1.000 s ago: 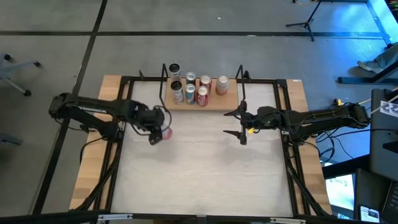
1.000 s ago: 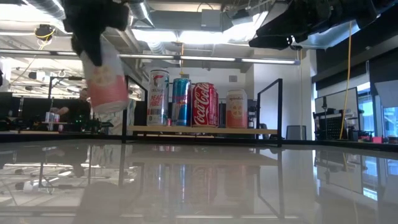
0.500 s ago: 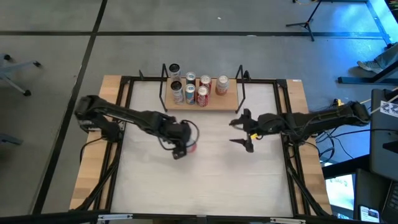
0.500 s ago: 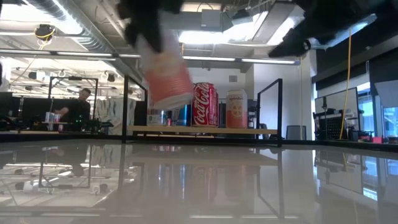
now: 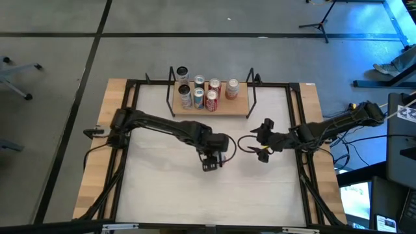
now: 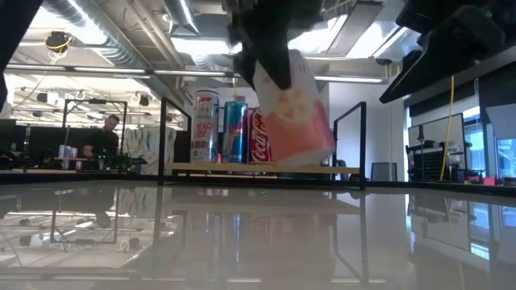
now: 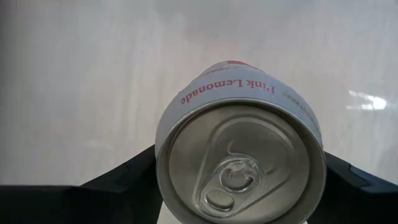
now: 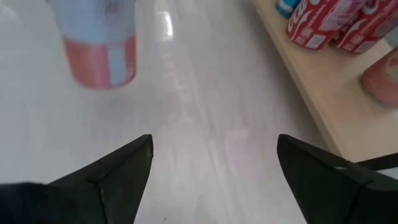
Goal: Place canned beverage on shelf
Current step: Put the orange-white soda can on the shelf aligned with the other orange-white soda can
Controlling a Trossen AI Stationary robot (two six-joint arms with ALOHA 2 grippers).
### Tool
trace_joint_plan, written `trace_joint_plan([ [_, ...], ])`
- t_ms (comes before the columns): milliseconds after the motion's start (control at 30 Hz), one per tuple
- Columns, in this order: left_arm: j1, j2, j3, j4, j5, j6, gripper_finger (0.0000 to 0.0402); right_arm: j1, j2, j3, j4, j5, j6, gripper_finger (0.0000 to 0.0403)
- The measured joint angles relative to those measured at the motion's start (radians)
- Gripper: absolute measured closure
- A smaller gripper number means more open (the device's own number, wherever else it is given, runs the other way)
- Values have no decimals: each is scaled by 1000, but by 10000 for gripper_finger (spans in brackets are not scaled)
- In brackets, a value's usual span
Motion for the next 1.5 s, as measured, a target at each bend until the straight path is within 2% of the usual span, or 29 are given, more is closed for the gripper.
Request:
trace_joint_plan([
  [167, 0, 65, 17, -8, 102, 31, 126, 9, 6, 0, 2, 35, 1, 63],
  [267, -2, 74, 18, -17, 110, 41, 124, 9, 11, 0, 4, 36, 1, 63],
  [700, -11, 90, 20, -6, 56, 84, 120, 9, 21, -2, 8, 51, -2, 63],
  [1000, -17, 86, 20, 12, 56, 118, 74, 9, 21, -2, 10, 51, -3, 63],
  [1500, -16, 61, 20, -38, 22, 111, 75, 9, 21, -2, 20, 50, -3, 63],
])
